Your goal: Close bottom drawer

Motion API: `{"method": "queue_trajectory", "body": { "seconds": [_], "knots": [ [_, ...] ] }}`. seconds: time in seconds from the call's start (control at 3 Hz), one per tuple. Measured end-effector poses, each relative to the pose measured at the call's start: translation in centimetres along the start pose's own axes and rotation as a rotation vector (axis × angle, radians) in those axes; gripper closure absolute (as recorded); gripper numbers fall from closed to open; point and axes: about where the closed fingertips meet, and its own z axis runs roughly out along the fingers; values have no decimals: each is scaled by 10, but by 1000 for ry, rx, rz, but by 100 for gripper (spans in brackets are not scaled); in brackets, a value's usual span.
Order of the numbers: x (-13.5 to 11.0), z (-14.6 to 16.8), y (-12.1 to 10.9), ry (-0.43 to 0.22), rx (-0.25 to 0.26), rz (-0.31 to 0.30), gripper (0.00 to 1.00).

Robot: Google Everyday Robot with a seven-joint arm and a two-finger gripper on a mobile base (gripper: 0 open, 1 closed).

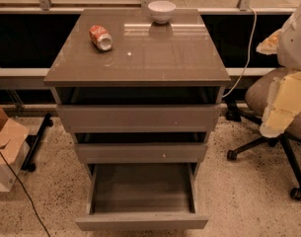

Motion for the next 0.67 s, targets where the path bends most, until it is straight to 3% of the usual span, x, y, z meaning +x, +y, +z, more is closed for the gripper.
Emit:
{"method": "queue_trajectory", "body": {
  "seconds": [0.33,0.67],
  "knots": [
    [0,0,0,0,0,0,0],
    [1,3,1,-12,6,0,26]
  ]
}}
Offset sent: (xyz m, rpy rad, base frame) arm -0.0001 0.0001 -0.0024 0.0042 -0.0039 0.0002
